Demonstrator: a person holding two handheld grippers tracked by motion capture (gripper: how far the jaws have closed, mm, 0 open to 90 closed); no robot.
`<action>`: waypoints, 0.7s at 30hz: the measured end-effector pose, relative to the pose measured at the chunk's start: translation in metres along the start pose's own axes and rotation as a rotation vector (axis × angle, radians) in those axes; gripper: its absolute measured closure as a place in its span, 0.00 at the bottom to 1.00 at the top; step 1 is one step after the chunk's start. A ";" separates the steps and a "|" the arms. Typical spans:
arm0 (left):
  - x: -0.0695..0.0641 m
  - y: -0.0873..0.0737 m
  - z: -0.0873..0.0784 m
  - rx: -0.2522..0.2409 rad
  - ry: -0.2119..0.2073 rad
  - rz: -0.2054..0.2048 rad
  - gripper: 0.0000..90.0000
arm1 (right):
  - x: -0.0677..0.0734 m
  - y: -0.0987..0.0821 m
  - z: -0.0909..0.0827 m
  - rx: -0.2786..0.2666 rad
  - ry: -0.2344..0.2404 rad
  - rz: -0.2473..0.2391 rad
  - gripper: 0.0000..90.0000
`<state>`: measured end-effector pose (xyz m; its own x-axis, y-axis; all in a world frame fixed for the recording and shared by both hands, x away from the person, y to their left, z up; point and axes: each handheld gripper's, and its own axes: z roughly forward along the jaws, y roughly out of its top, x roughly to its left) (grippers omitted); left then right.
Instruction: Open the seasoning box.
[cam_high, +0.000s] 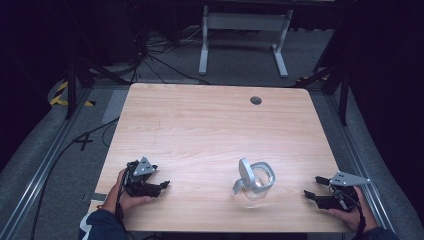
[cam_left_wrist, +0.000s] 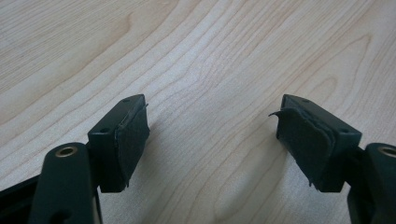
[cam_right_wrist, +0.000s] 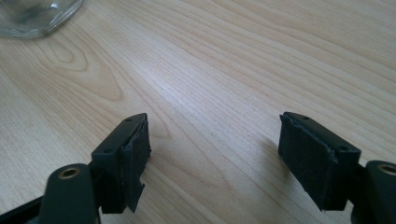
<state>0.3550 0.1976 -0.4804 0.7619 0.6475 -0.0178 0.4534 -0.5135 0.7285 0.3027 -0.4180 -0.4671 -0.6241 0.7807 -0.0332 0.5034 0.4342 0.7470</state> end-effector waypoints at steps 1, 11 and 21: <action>0.000 0.000 0.000 -0.002 0.000 0.000 0.28 | 0.000 0.000 0.000 0.000 0.000 0.002 0.28; 0.000 0.000 0.000 0.001 0.002 -0.002 0.28 | 0.000 0.000 0.000 0.000 -0.001 0.001 0.27; 0.000 0.001 0.000 0.010 0.000 0.009 0.27 | 0.000 0.001 0.001 0.001 0.001 0.001 0.27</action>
<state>0.3557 0.1976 -0.4795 0.7658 0.6430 -0.0117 0.4513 -0.5244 0.7220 0.3035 -0.4168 -0.4671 -0.6240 0.7808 -0.0313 0.5047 0.4333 0.7467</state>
